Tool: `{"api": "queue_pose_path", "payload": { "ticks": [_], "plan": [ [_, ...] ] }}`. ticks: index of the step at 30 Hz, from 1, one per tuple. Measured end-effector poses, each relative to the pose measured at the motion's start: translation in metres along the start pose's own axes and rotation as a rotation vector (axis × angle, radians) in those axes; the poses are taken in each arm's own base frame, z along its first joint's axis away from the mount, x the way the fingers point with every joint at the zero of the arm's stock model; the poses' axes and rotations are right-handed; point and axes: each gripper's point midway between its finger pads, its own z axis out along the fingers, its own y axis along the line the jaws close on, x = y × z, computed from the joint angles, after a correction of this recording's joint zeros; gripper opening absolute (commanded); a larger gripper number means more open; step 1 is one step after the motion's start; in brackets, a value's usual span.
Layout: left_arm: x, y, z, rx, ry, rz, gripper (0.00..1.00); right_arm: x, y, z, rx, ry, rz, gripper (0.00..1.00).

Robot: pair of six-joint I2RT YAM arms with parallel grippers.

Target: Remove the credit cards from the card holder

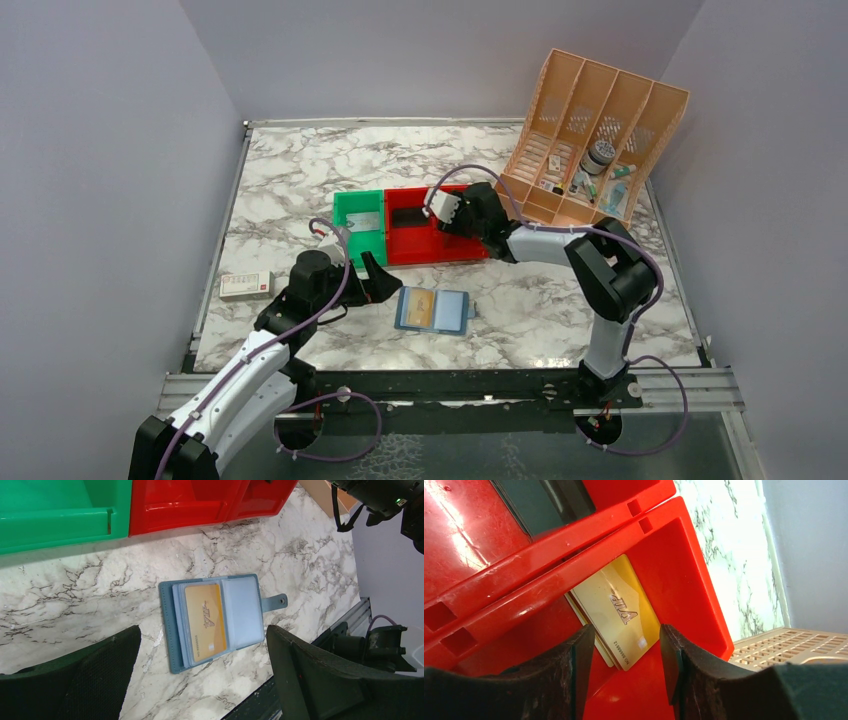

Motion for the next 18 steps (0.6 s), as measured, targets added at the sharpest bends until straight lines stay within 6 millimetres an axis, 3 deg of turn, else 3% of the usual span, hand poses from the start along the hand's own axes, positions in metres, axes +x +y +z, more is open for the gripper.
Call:
{"api": "queue_pose_path", "payload": {
  "ticks": [7,12,15,18],
  "plan": [
    [0.000,0.000,0.000,0.001,0.000,0.000,0.99,-0.007,-0.008,-0.011,0.030,-0.023,0.113,0.52],
    [0.000,-0.001,0.000,0.003,0.000,0.001,0.98,-0.041,-0.036,-0.056,0.121,-0.141,0.358,0.65],
    [0.000,-0.002,0.000,0.008,0.001,0.001,0.95,-0.060,-0.046,-0.090,0.151,-0.223,0.611,0.65],
    [-0.001,-0.004,0.000,0.019,-0.002,0.003,0.92,-0.067,-0.040,-0.113,0.123,-0.244,0.861,0.61]
  ]
}}
